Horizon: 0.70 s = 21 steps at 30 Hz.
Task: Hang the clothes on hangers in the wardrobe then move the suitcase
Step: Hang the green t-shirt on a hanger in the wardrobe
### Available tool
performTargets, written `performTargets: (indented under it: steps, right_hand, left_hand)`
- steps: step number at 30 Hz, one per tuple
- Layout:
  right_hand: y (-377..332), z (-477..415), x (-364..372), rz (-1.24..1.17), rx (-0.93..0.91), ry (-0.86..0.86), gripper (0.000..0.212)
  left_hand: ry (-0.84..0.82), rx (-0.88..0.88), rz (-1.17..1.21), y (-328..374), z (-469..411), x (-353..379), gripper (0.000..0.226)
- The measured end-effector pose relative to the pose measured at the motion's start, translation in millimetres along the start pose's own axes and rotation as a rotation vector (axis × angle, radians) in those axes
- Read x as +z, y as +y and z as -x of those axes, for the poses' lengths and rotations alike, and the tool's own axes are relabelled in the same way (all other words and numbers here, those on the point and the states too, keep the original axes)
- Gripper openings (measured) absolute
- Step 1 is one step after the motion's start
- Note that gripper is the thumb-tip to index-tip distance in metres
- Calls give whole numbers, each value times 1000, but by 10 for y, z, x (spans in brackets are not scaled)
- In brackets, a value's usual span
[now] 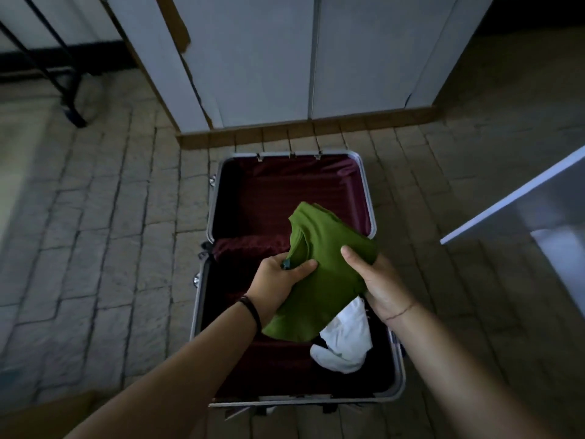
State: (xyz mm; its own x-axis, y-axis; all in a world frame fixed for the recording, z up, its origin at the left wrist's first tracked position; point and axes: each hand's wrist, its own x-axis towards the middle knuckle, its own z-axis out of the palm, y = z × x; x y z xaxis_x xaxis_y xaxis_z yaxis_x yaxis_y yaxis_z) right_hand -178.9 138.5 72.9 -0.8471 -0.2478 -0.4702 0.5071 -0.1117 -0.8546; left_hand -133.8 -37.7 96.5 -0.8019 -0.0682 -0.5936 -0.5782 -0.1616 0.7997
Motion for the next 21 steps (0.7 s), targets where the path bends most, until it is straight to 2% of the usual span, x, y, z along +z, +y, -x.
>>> performTargets:
  steps: [3, 6, 10, 13, 16, 19, 21]
  right_hand:
    - [-741, 398, 144, 86, -34, 28, 94]
    - [-1560, 823, 263, 283, -125, -44, 96]
    - [-2615, 1434, 462, 547, -121, -289, 91]
    - [-3283, 1961, 600, 467, -109, -345, 81]
    - [-3896, 2493, 601, 274, -141, -292, 78]
    - [-4529, 2997, 475, 133, -223, -209, 81]
    - [-4897, 3291, 338, 70, -318, -140, 80]
  left_hand:
    - [-78, -44, -57, 646, 526, -24, 25]
    - [-147, -49, -128, 1285, 1081, 30, 16]
    - [-241, 34, -261, 2118, 1813, 215, 11]
    - [-246, 139, -387, 2787, 2341, 414, 24]
    - [-288, 205, -508, 3437, 2840, 555, 28]
    - [-388, 215, -838, 3895, 3228, 609, 38]
    - [-400, 198, -910, 4104, 3417, 641, 35]
